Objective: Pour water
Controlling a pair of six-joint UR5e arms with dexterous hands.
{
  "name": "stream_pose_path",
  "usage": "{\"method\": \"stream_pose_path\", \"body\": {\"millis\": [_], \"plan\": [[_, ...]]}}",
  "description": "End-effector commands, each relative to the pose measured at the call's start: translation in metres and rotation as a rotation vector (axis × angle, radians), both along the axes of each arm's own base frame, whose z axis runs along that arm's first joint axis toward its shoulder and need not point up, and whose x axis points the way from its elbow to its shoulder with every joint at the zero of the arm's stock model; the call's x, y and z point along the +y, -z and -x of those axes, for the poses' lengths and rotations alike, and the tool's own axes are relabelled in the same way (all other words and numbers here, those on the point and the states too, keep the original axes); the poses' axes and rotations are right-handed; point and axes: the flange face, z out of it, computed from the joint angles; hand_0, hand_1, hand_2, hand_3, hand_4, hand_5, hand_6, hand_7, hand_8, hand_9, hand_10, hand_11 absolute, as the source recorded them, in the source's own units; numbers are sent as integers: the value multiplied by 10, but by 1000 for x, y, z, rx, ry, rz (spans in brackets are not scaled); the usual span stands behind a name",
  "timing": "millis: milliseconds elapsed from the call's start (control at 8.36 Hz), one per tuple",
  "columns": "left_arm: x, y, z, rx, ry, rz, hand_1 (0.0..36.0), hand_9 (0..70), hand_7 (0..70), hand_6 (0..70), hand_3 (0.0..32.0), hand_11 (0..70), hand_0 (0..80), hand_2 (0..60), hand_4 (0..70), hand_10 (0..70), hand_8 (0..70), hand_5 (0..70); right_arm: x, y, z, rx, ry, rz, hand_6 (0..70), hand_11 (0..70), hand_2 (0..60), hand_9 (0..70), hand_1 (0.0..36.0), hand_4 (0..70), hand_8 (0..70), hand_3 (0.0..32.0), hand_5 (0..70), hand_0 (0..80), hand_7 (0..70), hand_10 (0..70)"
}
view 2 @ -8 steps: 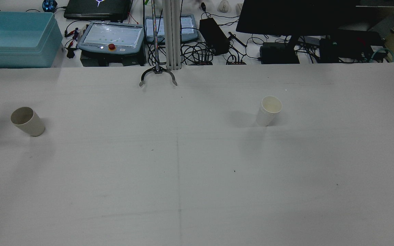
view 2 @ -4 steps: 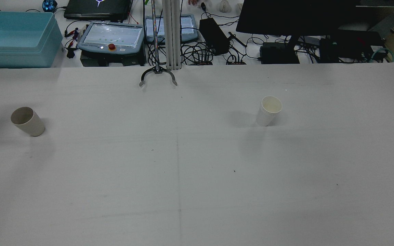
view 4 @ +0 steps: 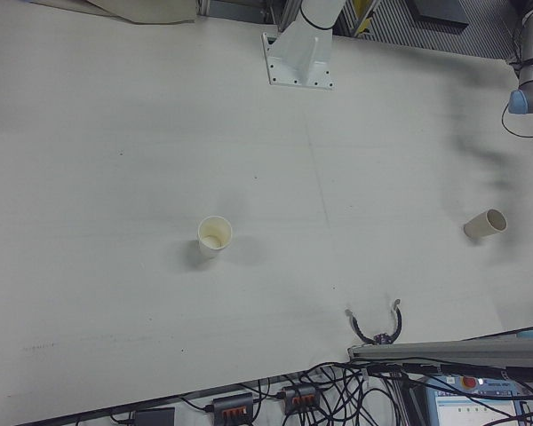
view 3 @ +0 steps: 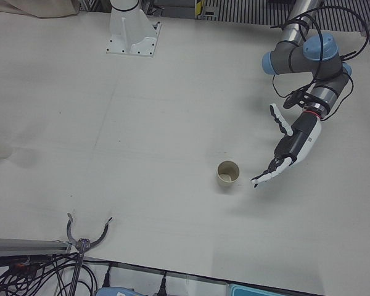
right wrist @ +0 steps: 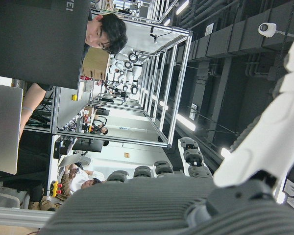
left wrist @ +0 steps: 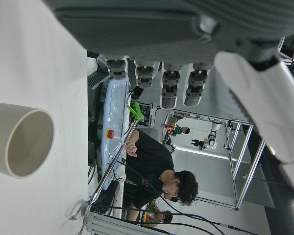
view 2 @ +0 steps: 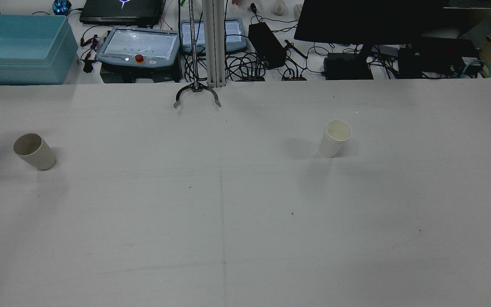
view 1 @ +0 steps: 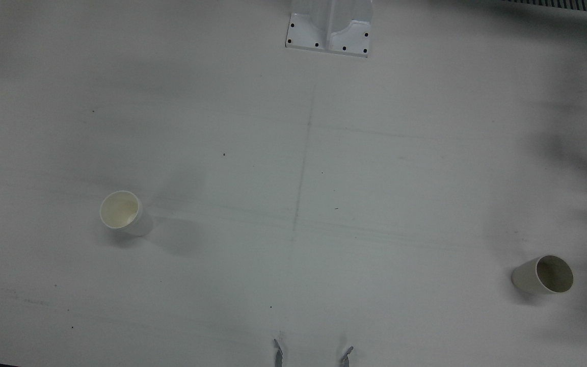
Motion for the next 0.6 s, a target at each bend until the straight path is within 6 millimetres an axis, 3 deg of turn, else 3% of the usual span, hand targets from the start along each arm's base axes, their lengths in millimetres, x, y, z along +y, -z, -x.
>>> {"method": "stream_pose_path", "body": {"millis": [0, 120, 239, 359, 478], "plan": [[-5, 6, 10, 17, 23, -46, 0, 32, 162, 104, 96, 42, 462, 0, 171, 26, 71, 109, -2, 1, 1, -2, 2, -5, 38, 12, 158, 5, 81, 58, 7, 0, 41, 375, 47, 3], [-5, 7, 21, 12, 44, -42, 1, 51, 173, 114, 104, 53, 468, 0, 180, 34, 85, 125, -1, 2, 0, 0, 0, -6, 45, 22, 161, 13, 80, 62, 11, 0, 48, 374, 58, 10], [-4, 5, 21, 7, 44, -31, 6, 52, 165, 115, 64, 43, 467, 0, 189, 26, 86, 136, -2, 2, 1, 1, 2, -4, 48, 31, 156, 18, 81, 57, 15, 0, 53, 377, 63, 16], [-4, 4, 21, 3, 43, -22, 8, 58, 171, 123, 46, 40, 468, 0, 196, 24, 89, 140, -2, 2, 1, 1, 2, -6, 45, 26, 157, 11, 83, 55, 10, 0, 50, 379, 58, 13], [-4, 3, 21, 4, 42, -19, 13, 56, 171, 124, 50, 39, 469, 0, 192, 23, 86, 141, -2, 2, 1, 1, 2, -6, 53, 34, 162, 21, 85, 60, 16, 0, 61, 381, 74, 18]]}}
